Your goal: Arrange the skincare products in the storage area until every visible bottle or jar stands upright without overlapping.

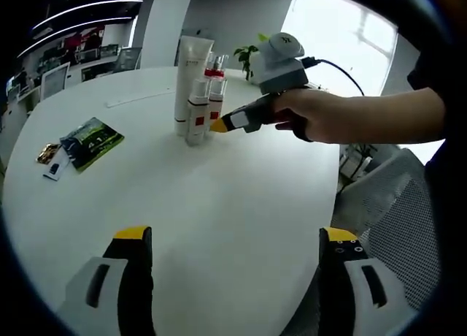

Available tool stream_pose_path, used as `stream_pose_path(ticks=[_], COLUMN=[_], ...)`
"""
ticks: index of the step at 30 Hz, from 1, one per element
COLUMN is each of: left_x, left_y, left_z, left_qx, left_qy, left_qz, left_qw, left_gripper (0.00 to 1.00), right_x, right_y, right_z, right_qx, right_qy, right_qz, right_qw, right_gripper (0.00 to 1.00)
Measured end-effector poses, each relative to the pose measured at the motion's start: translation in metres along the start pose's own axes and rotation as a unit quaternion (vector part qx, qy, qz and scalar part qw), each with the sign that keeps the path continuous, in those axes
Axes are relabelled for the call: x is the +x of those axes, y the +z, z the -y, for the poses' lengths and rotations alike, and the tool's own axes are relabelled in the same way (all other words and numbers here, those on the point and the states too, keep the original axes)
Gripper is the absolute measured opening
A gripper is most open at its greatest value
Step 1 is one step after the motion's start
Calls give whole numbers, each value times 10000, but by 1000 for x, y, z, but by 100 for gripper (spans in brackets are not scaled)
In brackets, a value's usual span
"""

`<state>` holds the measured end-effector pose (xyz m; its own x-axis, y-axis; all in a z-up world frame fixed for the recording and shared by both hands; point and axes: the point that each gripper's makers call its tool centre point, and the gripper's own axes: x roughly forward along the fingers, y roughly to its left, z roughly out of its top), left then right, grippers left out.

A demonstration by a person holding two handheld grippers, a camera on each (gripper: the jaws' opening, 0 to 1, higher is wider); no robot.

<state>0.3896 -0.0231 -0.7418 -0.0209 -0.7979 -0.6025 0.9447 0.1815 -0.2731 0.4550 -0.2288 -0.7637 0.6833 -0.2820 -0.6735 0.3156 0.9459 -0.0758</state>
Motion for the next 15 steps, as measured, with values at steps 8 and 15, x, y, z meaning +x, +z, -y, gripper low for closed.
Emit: stream_pose_path(ticks=[8, 15], left_x=[1, 1], left_y=[-2, -3], left_z=[0, -2], left_qx=[9, -26], left_qy=[-24, -15], left_qz=[-29, -41], left_qw=[10000, 10000], left_gripper=[88, 87], right_x=[2, 8], right_y=[8, 14], right_z=[0, 1], right_qx=[89, 52], right_qy=[-9, -11], right_qz=[90, 117], right_qw=[9999, 9999], right_gripper=[17, 16])
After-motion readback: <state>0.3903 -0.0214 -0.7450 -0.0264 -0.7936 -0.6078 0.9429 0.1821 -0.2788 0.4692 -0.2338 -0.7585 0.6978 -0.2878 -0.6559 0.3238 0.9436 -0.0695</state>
